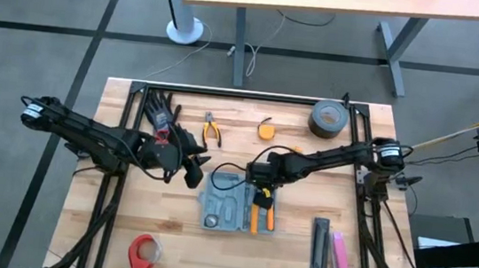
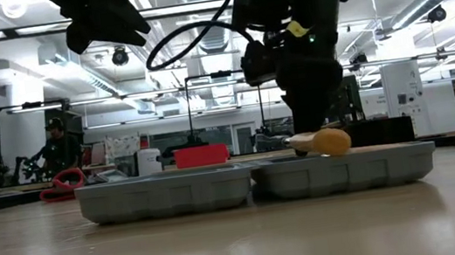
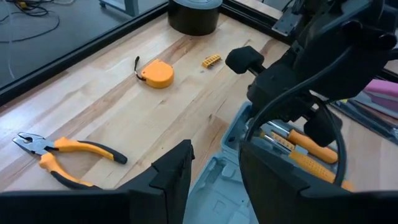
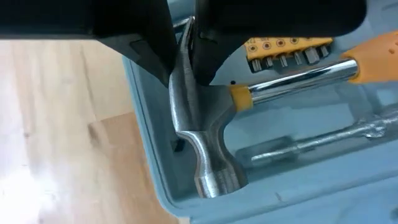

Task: Prefit tool cases
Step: Put the hammer into the gray tool box

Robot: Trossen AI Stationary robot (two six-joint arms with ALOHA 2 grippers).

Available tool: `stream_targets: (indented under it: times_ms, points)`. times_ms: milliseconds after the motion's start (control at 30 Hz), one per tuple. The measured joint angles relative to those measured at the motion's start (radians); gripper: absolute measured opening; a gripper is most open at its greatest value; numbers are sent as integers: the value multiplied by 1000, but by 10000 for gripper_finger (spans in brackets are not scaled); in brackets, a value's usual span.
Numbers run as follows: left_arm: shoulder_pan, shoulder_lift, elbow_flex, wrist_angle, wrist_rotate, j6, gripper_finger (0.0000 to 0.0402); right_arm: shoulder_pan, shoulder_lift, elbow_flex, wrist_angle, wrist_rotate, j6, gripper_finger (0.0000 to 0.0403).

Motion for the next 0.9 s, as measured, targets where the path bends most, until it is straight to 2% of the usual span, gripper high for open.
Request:
stream_targets:
  times_ms: [233, 500, 667, 900]
  points:
    - [0, 0, 0, 1, 0, -4, 133, -3, 2, -1, 0, 99, -15, 70]
    - [0, 0, 0, 1, 1, -8, 129, 3, 2, 59, -71, 94, -14, 87]
    - [0, 0, 0, 1, 1, -8, 132, 7, 2, 106, -80, -79, -43, 79]
    - [0, -5, 0, -47, 4, -7, 126, 60, 2, 100, -72, -161, -90, 88]
